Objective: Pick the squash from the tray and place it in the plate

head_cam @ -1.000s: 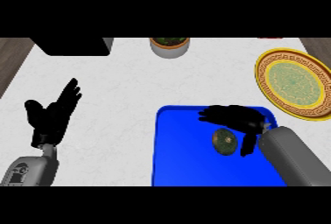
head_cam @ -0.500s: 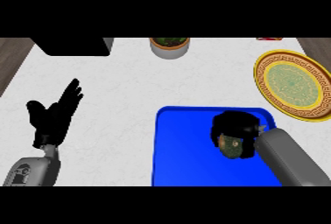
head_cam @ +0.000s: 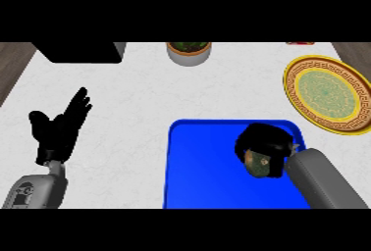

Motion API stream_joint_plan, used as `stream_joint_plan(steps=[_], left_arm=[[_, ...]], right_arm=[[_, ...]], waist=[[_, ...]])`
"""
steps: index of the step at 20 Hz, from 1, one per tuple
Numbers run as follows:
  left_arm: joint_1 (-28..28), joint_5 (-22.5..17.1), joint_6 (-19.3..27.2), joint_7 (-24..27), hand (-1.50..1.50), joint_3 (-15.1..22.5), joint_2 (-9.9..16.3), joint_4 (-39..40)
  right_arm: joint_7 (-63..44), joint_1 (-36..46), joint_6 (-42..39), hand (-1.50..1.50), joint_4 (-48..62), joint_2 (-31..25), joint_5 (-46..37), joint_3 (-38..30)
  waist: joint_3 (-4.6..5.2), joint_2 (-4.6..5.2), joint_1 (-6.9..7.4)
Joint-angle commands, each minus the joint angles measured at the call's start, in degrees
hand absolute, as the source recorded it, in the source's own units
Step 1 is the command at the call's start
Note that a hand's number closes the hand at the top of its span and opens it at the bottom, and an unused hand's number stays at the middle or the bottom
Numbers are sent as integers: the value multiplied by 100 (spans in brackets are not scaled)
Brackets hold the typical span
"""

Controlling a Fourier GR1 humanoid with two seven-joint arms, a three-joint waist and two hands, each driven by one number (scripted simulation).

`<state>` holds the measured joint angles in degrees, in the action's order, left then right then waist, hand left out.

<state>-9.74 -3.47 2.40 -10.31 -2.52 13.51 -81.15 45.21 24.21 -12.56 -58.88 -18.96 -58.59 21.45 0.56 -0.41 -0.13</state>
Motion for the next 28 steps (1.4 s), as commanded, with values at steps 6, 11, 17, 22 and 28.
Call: stream_joint_plan(steps=[6, 11, 17, 22, 28], left_arm=[[6, 11, 18, 32, 0, -2, -20, -23], [-112, -15, -41, -70, 0, 51, -41, -12], [-8, 12, -175, 160, 0, 25, 62, 61], [-137, 125, 91, -217, 0, 129, -116, -275], [-200, 41, -156, 115, 0, -102, -16, 208]], right_arm=[[-4104, 753, 998, 150, 629, 884, 497, -2396], [-5958, 1718, 2692, 150, 274, 1125, -154, -2903], [-7960, 2310, 4006, 150, 529, 1097, -1623, -3026], [-8443, 2641, 4521, 150, 1126, 957, -1631, -3521], [-7639, 2532, 5021, 150, 1768, 362, -861, -4031]], waist=[[-45, 58, -51], [-45, 53, 139], [-42, 89, 210], [-59, 72, 149], [-58, 70, 79]])
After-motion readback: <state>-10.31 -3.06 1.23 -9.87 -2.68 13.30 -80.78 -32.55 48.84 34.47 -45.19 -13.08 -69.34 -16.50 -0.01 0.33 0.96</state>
